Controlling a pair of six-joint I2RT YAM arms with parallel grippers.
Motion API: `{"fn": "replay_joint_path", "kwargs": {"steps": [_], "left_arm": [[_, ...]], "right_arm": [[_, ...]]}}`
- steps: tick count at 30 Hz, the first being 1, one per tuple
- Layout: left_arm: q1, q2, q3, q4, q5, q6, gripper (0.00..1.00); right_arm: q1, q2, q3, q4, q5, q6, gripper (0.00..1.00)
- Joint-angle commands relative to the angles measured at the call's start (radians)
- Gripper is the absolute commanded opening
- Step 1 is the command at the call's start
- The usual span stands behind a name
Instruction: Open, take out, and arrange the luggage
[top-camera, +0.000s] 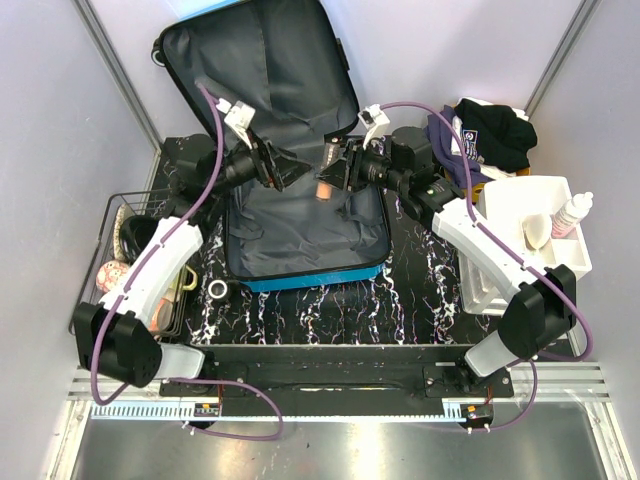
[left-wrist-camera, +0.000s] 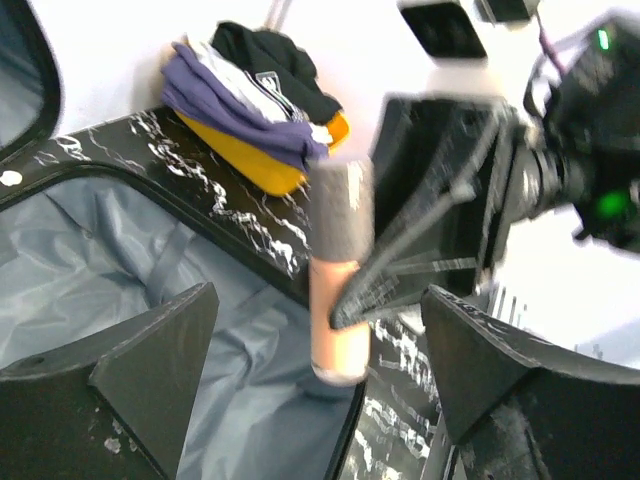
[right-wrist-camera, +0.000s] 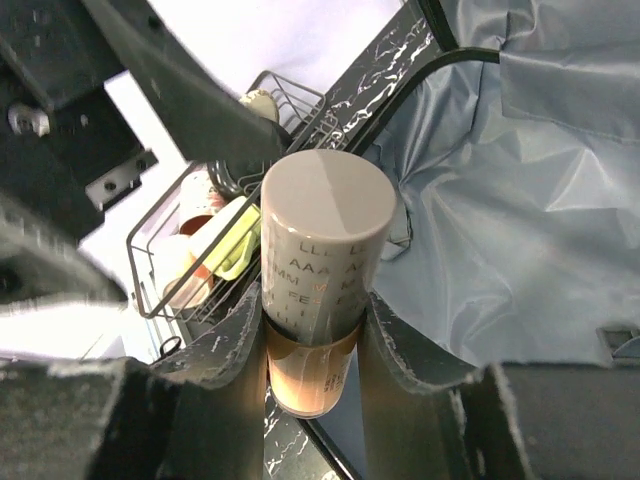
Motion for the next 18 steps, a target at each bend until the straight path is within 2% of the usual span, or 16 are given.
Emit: {"fn": "replay_joint_path", "kwargs": {"steps": [1,4,11,18], "left_arm": [[-0.051,-0.067,-0.064,-0.088,0.143,0.236,0.87],[-0.091,-0.064,-0.07,-0.111,0.118,0.298,0.84],[-0.114,-0.016,-0.036,-0.088,0.109,0.285,0.7],[-0.122,0.004,-0.042,0.006,0.118,0.184,0.34]], "right_arm": [[-0.005,-0.054,0.041,0.114,-0.021,0.008,0.0],[-0.004,-0.052,0.036,0.146,-0.066,0.053,0.0],[-0.004,-0.066,0.003,0.214,-0.13,0.126,0.0],[-0.002,-0.074,-0.002,0.212,-0.135,0.116,0.0]]}}
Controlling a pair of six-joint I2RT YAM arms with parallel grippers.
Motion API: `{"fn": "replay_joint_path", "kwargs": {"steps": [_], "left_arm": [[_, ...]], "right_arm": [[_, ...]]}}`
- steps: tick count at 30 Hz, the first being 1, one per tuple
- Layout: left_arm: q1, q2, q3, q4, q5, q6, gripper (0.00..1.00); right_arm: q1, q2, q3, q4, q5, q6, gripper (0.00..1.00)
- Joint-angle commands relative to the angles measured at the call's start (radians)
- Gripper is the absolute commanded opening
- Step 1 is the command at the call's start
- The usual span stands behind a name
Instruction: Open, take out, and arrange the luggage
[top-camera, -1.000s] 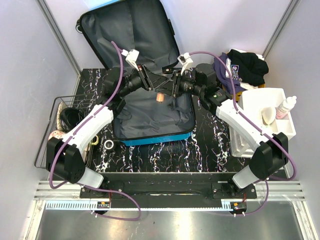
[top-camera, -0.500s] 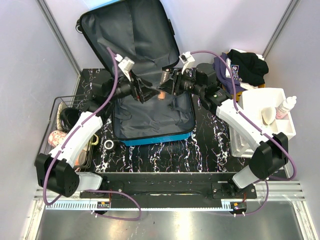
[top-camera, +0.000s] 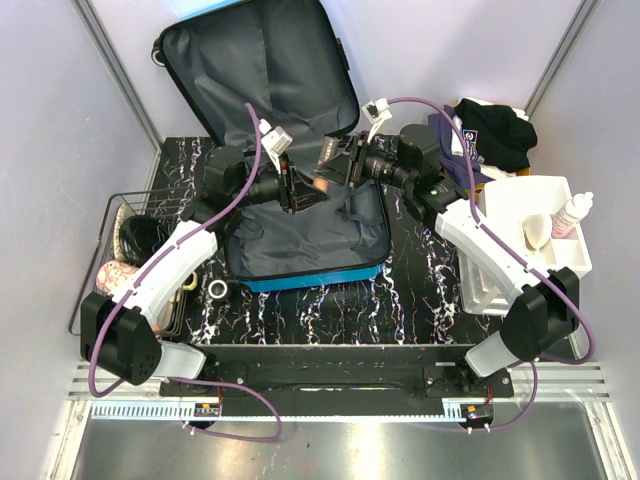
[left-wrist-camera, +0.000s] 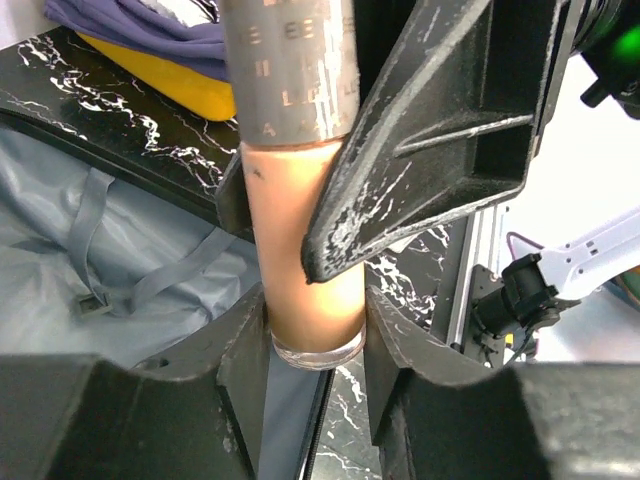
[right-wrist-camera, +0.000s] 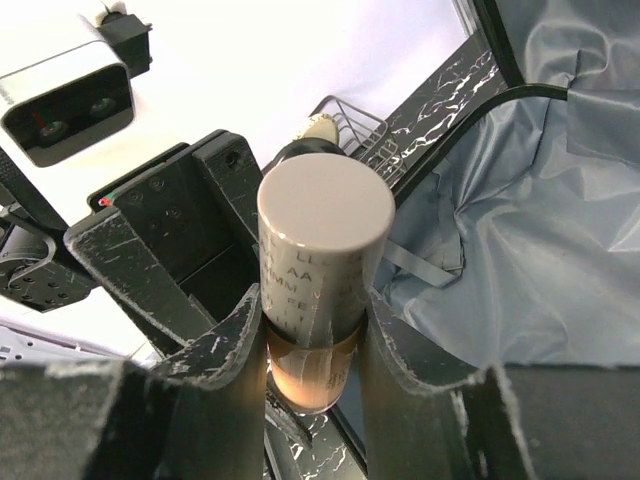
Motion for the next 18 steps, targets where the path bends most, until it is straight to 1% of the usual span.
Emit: {"fn": "replay_joint_path", "kwargs": {"steps": [1,3,4,6,7,8,10,14,18], "left_arm": [[-0.003,0.005,0.019,0.124,0.015,-0.06,0.26],[-0.003,0.002,0.007,0.156,0.019,-0.079,0.19],[-0.001,-0.003,0.007,0.161,0.021,-0.085,0.1],[-0.003,-0.006,-0.005,0.172,0.018,-0.091,0.01],[-0.001,-0.012,-0.008,0.175,0.016,-0.094,0.0],[-0.001,-0.012,-0.013,0.176,0.01,-0.096,0.0],[-0.003,-0.015,-0.024,0.184,0.013,-0.106,0.0],[-0.001,-0.015,-0.037,0.205,0.007,-0.125,0.0],[-0.001,-0.021,-0.044,0.215,0.007,-0.126,0.0]], "right_arm": [[0.001,-0.06,0.008,0.083,-0.025,0.014,0.0],[0.003,-0.061,0.011,0.078,-0.021,0.002,0.0],[0.002,-0.061,0.011,0.074,-0.01,-0.004,0.04],[0.001,-0.064,0.014,0.07,0.002,-0.006,0.31],[0.003,-0.064,0.017,0.069,0.01,-0.012,0.48],[0.0,-0.063,0.028,0.067,0.018,-0.015,0.56],[0.0,-0.063,0.039,0.067,0.048,-0.035,0.66],[-0.006,-0.058,0.078,0.066,0.068,-0.059,0.69],[-0.02,-0.061,0.078,0.061,0.093,-0.058,0.68]]}}
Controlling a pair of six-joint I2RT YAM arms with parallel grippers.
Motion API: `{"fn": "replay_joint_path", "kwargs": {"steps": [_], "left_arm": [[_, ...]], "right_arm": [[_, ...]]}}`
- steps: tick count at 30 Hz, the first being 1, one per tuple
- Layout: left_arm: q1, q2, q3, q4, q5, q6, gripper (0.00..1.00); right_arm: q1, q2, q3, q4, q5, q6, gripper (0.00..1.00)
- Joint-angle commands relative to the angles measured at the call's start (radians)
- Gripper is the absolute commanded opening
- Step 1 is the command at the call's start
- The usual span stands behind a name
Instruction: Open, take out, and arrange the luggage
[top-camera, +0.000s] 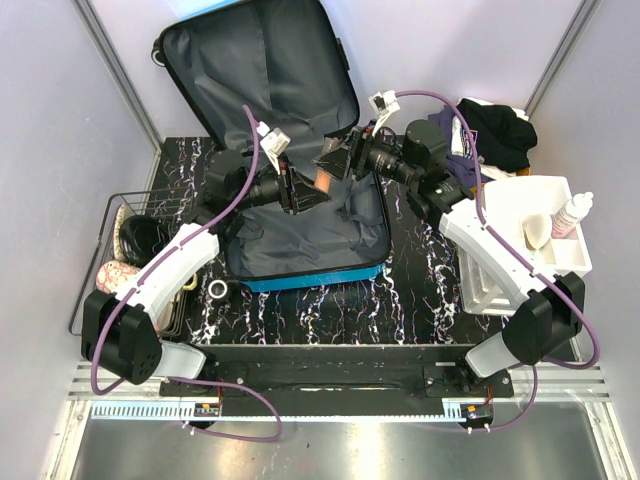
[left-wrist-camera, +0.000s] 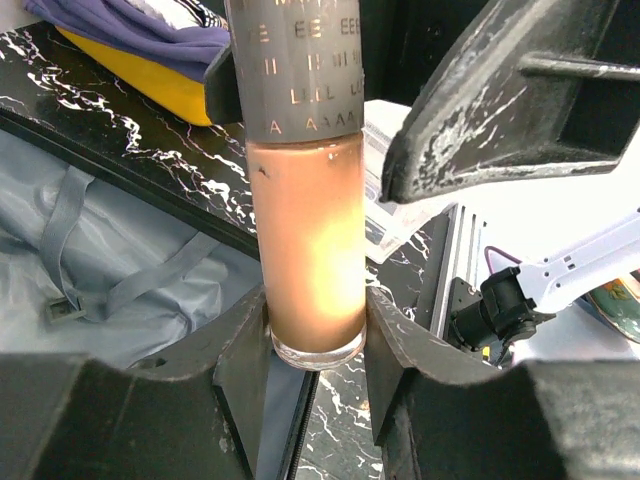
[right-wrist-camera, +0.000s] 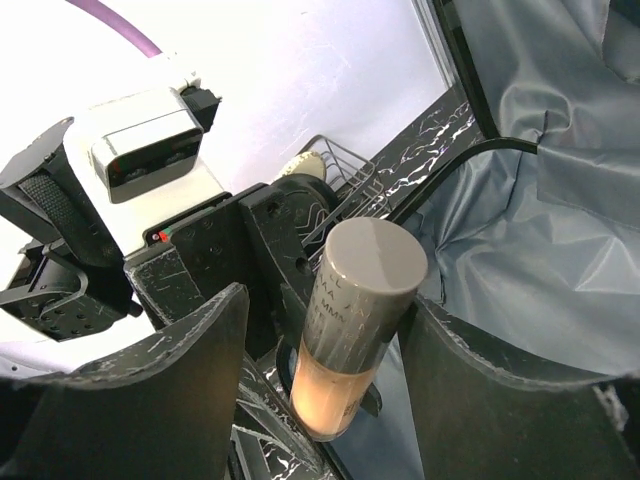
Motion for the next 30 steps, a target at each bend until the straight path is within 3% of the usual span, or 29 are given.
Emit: {"fn": "replay_joint_path", "kwargs": {"steps": [1,12,15,16,18,19,20,21,24,27,30], "left_arm": [[0.0,-0.023,0.004,0.114,0.001,-0.015,0.0],[-0.03,-0.03,0.018,0.095,0.005,0.046,0.0],[-0.037,-0.039,0.013,0.063,-0.025,0.078,0.0],[-0.039,-0.041,0.014,0.054,-0.032,0.084,0.0],[-0.043,-0.035,0.031,0.002,-0.058,0.103,0.19],[-0.043,-0.032,0.036,-0.015,-0.061,0.103,0.3],[-0.042,-0.03,0.048,-0.03,-0.06,0.104,0.53],[-0.043,-0.027,0.059,-0.052,-0.064,0.124,0.62],[-0.042,-0.021,0.097,-0.159,-0.068,0.177,0.79],[-0.04,-0.027,0.113,-0.244,-0.054,0.237,0.84],[-0.039,-0.036,0.11,-0.264,-0.04,0.27,0.87]], "right_arm": [[-0.017,-0.036,0.05,0.036,0.047,-0.019,0.66],[-0.02,-0.02,0.049,0.023,0.05,0.033,0.49],[-0.02,-0.028,0.047,0.022,0.059,0.031,0.29],[-0.023,-0.034,0.047,0.02,0.064,0.025,0.15],[-0.03,-0.04,0.052,0.016,0.067,0.009,0.0],[-0.033,-0.049,0.055,0.004,0.07,-0.017,0.0],[-0.049,-0.055,0.061,-0.003,0.073,-0.027,0.0],[-0.059,-0.062,0.066,-0.01,0.074,-0.034,0.0],[-0.132,-0.097,0.079,-0.068,0.062,-0.073,0.0],[-0.213,-0.202,0.067,-0.162,0.065,-0.157,0.0],[-0.241,-0.332,0.038,-0.339,0.163,-0.377,0.0]]}}
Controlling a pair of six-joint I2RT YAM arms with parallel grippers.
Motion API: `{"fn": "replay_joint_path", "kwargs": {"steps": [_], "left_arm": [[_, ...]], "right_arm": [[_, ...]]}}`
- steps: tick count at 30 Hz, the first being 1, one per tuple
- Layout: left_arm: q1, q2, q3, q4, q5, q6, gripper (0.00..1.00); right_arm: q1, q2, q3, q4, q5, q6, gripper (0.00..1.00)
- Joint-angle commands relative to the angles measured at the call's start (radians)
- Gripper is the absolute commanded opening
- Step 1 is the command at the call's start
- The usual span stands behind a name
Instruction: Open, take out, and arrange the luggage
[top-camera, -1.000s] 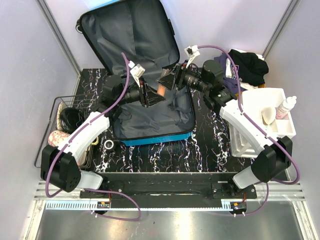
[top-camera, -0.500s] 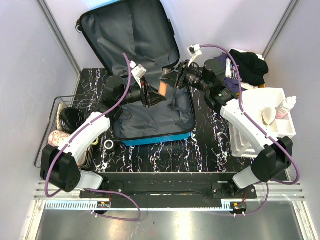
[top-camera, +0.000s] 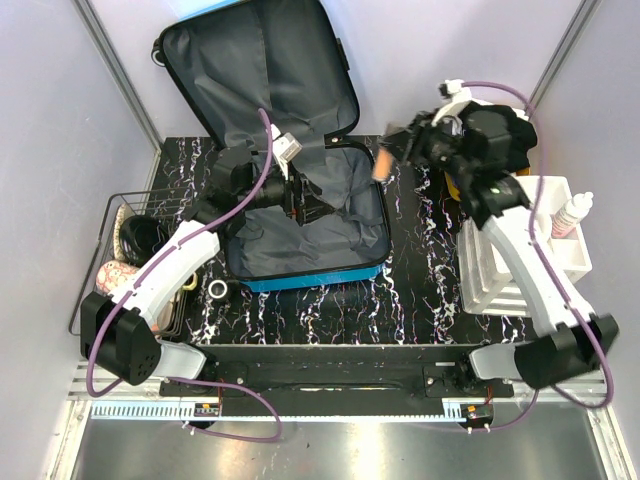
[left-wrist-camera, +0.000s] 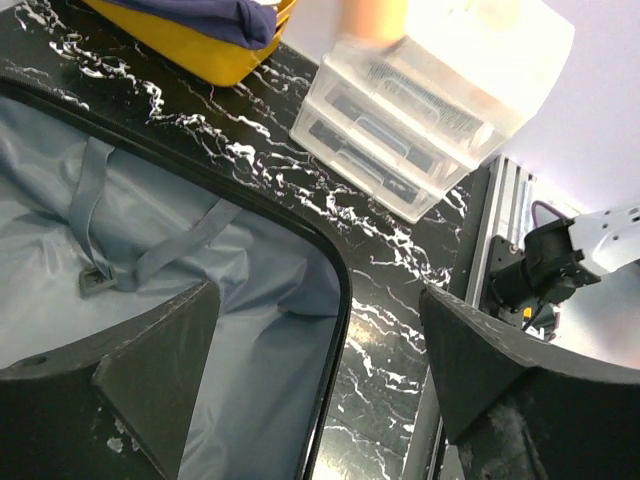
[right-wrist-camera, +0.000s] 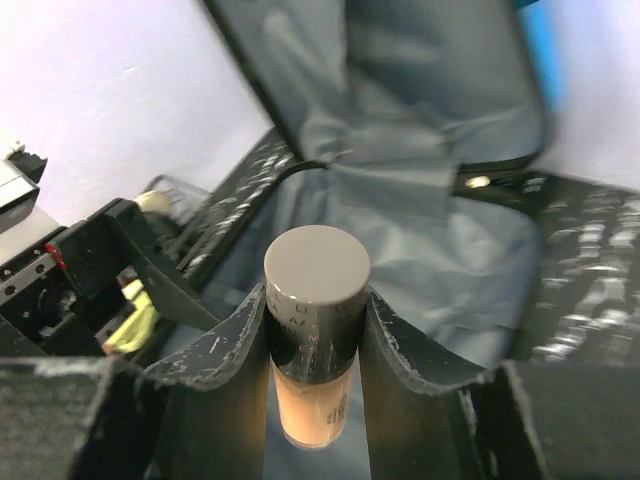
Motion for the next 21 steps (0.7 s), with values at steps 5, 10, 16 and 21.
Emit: {"fn": "replay_joint_path", "kwargs": {"steps": [5,10,16,21], "left_arm": [[0.002,-0.028,0.061,-0.085,0.043,0.104,0.9],[-0.003,-0.016,0.04,-0.065,0.087,0.062,0.94],[-0.027,-0.039,-0.006,-0.013,0.103,0.036,0.99],[-0.035,-0.063,-0.043,0.009,0.117,0.018,0.99]], "right_arm": [[-0.218,-0.447,-0.045,-0.375,0.147,-0.421,0.0],[-0.404,-0.69,-0.084,-0.589,0.16,-0.453,0.0],[-0.629,-0.834,-0.118,-0.682,0.491,-0.332,0.0],[-0.83,-0.834,-0.157,-0.584,0.612,-0.266,0.0]]}}
